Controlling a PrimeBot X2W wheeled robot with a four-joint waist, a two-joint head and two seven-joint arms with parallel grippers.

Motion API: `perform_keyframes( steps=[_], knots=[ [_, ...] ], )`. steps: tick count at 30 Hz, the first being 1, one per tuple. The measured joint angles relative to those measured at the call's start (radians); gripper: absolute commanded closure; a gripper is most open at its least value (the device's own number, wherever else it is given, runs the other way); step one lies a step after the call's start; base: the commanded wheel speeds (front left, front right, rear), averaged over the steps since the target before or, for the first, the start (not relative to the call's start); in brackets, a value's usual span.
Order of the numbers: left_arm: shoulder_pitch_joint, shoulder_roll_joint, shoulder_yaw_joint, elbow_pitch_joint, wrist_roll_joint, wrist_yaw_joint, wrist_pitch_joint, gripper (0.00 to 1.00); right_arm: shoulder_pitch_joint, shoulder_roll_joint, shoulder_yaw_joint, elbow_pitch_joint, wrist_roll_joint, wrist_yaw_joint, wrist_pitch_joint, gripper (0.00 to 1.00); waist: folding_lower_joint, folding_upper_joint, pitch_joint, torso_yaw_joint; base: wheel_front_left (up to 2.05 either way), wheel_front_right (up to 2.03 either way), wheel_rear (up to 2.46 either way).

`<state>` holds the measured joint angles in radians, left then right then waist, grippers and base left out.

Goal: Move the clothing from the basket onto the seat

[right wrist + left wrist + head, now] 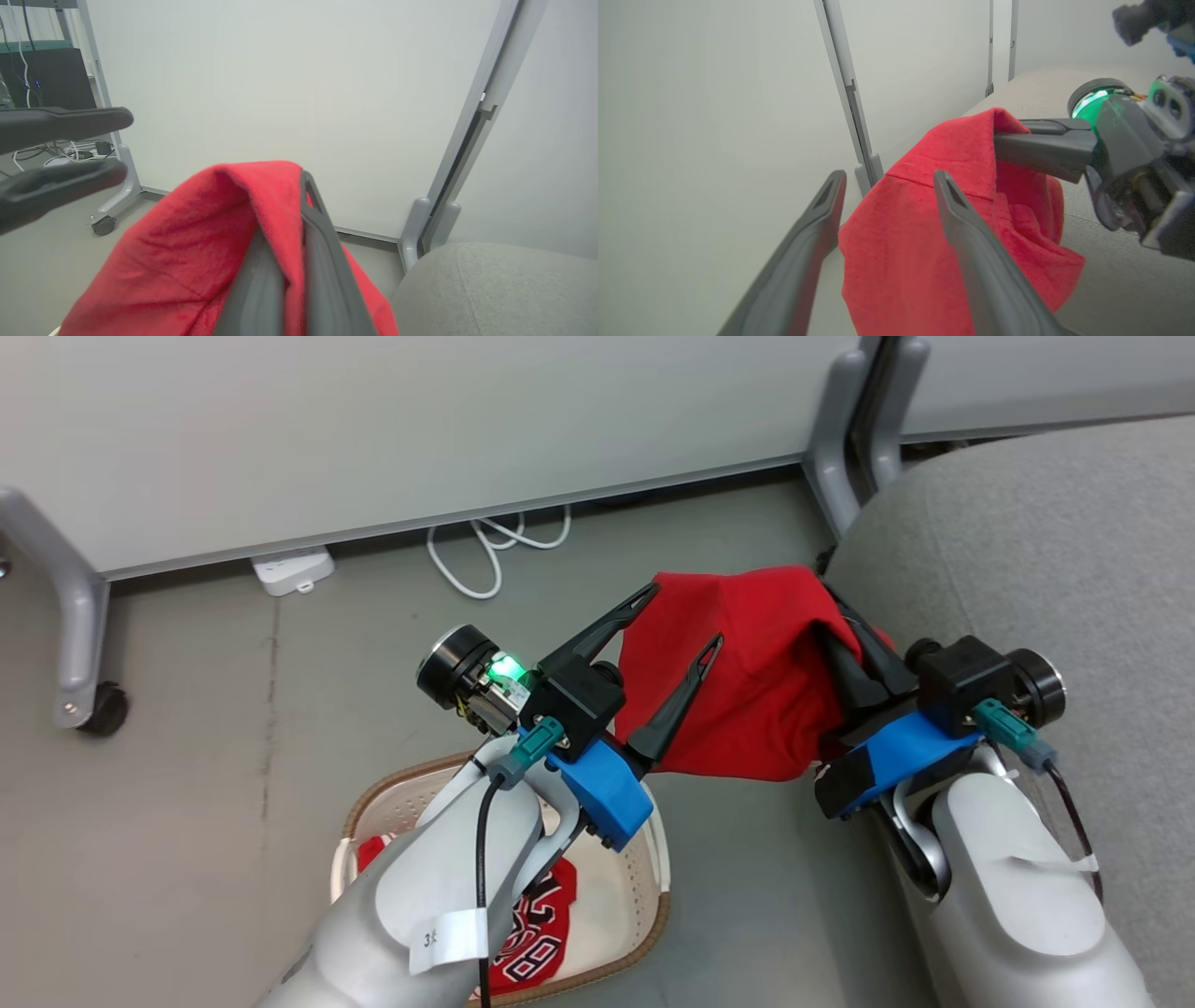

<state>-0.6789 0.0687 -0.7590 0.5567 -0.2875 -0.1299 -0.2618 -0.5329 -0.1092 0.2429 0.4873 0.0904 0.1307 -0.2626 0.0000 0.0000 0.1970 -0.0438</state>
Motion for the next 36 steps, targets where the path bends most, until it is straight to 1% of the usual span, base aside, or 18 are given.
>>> perform_keyframes(
  steps=[6,17,23,30,36],
  knots=[
    [0.005,0.001,-0.007,-0.013,0.002,0.0,0.0,0.0,0.029,0.0,-0.069,-0.047,-0.013,0.0,0.0,1.0,0.0,0.0,0.021,-0.062,0.0,0.0,0.0],
    [0.024,0.006,-0.034,-0.037,0.015,0.0,-0.001,0.0,0.094,0.005,-0.231,-0.128,-0.027,0.0,0.0,1.0,0.0,0.0,0.057,-0.178,0.0,0.0,0.0],
    [0.026,0.008,-0.068,-0.053,0.018,0.0,-0.001,0.0,0.126,0.014,-0.318,-0.17,-0.03,0.0,0.0,1.0,0.0,0.0,0.086,-0.24,0.0,0.0,0.0],
    [0.027,0.018,-0.1,-0.055,0.022,0.0,-0.001,0.0,0.164,0.027,-0.386,-0.204,-0.035,0.0,0.0,1.0,0.0,0.0,0.115,-0.282,0.0,0.0,0.0],
    [0.027,0.02,-0.112,-0.055,0.018,0.0,-0.001,0.0,0.182,0.038,-0.404,-0.216,-0.036,0.0,0.0,1.0,0.0,0.0,0.127,-0.299,0.0,0.0,0.0]
  ],
)
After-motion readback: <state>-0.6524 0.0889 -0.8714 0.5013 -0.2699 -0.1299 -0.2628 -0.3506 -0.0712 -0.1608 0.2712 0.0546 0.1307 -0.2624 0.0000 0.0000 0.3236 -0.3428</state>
